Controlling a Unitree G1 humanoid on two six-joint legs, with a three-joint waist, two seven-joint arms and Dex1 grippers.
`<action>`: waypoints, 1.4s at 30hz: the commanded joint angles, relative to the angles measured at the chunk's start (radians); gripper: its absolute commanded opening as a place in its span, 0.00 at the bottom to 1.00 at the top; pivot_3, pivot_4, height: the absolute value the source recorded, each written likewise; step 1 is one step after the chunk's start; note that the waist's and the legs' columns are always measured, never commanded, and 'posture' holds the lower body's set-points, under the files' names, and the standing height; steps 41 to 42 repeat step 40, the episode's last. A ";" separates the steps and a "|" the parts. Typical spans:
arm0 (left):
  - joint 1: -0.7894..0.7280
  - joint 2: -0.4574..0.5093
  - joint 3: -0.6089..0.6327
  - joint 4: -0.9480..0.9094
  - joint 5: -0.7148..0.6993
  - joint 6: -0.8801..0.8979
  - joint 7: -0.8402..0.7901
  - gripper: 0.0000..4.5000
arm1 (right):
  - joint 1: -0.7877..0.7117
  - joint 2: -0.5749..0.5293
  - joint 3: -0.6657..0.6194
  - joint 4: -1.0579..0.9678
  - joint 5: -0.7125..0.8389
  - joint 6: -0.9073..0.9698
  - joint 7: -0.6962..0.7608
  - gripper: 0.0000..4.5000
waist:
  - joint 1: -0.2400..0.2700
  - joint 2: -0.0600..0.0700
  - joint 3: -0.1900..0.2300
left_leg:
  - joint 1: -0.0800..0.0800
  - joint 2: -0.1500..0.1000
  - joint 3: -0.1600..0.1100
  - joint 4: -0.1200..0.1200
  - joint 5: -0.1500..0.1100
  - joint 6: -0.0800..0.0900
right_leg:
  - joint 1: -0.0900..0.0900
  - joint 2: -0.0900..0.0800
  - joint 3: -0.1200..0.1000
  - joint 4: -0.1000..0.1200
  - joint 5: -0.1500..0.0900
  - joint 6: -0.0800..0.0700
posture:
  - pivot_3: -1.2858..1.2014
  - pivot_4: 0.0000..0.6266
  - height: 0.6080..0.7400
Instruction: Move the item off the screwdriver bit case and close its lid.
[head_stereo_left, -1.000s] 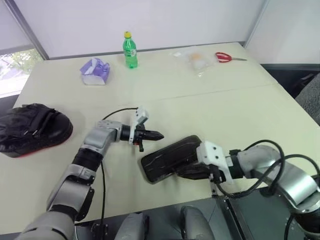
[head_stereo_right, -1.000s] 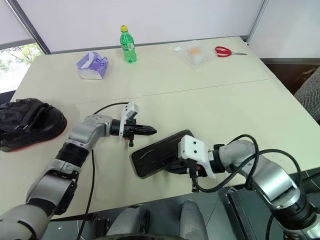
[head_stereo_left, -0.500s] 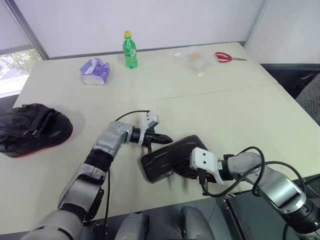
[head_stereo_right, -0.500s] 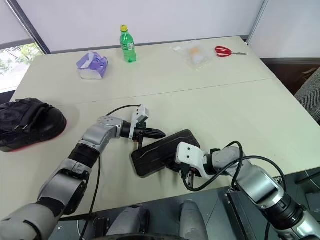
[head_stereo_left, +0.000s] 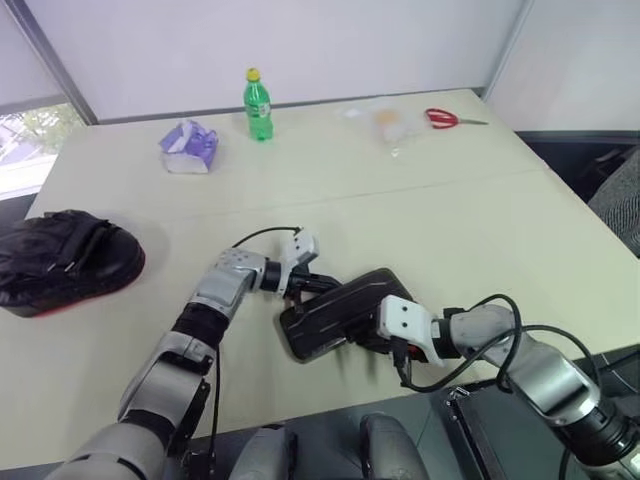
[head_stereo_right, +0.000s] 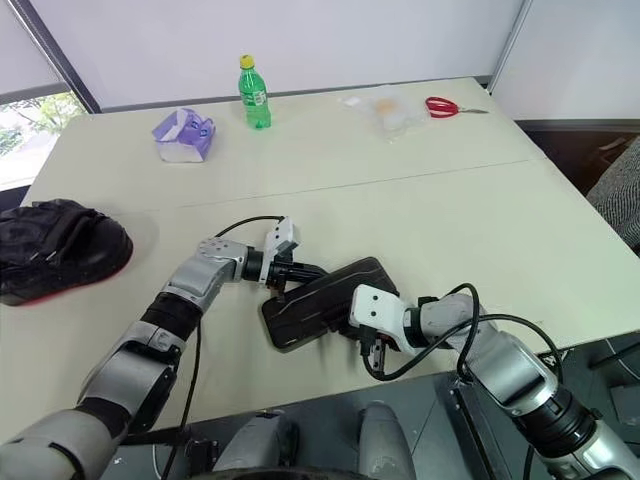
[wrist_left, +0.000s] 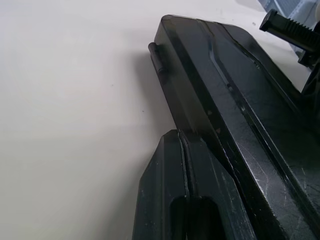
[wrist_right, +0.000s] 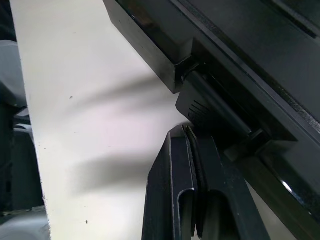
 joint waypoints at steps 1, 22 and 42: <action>0.038 -0.045 -0.065 0.054 0.041 -0.017 -0.030 0.00 | -0.057 0.069 -0.030 0.073 -0.113 -0.015 -0.165 0.01 | -0.001 -0.002 -0.003 | 0.002 0.000 0.000 0.000 0.000 0.001 | 0.002 0.000 0.000 0.000 0.000 0.000 | 0.52 0.24 1.00; -0.022 0.059 0.124 -0.041 -0.052 0.061 -0.027 0.00 | 0.076 -0.214 -0.159 -0.183 0.035 0.014 0.121 0.01 | 0.013 0.003 -0.003 | -0.004 0.000 0.000 0.000 -0.001 0.001 | -0.004 0.000 0.000 -0.003 -0.001 0.001 | 0.52 0.24 1.00; 0.277 0.468 0.347 -0.787 -0.385 0.526 -0.011 0.00 | -0.039 -0.402 -0.496 -0.148 0.215 -0.021 0.283 0.01 | 0.023 0.004 0.009 | -0.008 0.001 0.000 -0.001 -0.001 0.000 | -0.008 -0.001 0.001 -0.003 0.000 0.001 | 0.52 0.24 1.00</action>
